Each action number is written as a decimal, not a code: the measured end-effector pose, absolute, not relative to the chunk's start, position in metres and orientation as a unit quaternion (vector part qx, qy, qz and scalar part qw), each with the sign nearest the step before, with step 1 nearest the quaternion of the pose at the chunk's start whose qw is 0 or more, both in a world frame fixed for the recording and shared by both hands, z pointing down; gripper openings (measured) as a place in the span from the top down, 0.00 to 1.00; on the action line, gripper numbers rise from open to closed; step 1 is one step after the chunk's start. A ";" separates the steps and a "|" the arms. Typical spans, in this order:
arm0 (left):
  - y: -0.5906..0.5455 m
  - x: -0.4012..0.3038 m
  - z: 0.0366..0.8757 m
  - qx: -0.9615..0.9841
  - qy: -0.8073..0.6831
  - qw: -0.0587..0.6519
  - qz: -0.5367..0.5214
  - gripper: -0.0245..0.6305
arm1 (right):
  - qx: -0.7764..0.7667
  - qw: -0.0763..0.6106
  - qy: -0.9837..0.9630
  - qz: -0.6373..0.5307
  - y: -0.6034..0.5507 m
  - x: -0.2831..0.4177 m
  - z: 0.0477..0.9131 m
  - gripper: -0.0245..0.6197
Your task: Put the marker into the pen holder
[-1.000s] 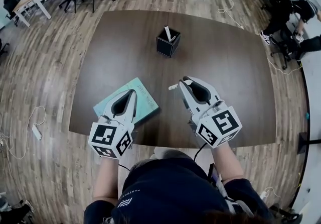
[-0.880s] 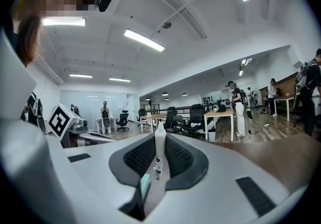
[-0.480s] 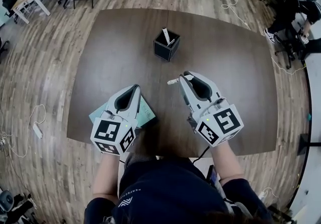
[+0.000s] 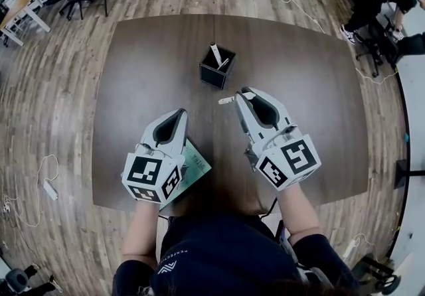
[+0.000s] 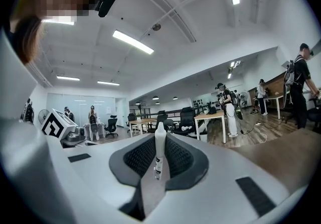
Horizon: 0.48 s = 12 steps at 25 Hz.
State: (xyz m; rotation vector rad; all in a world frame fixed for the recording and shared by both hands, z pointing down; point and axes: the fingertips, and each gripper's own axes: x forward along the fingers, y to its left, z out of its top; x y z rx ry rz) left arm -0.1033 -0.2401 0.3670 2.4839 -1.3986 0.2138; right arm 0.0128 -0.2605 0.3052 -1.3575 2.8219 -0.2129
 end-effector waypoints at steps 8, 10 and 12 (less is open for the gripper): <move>-0.275 -0.104 0.377 0.862 -0.478 0.151 0.073 0.95 | -0.449 -0.002 0.890 -0.075 -0.297 0.008 0.316 0.88; -0.283 -0.104 0.381 0.863 -0.476 0.156 0.075 0.95 | -0.452 -0.001 0.889 -0.079 -0.307 0.008 0.318 0.88; -0.291 -0.104 0.387 0.863 -0.473 0.162 0.075 0.95 | -0.456 0.004 0.887 -0.078 -0.316 0.009 0.318 0.88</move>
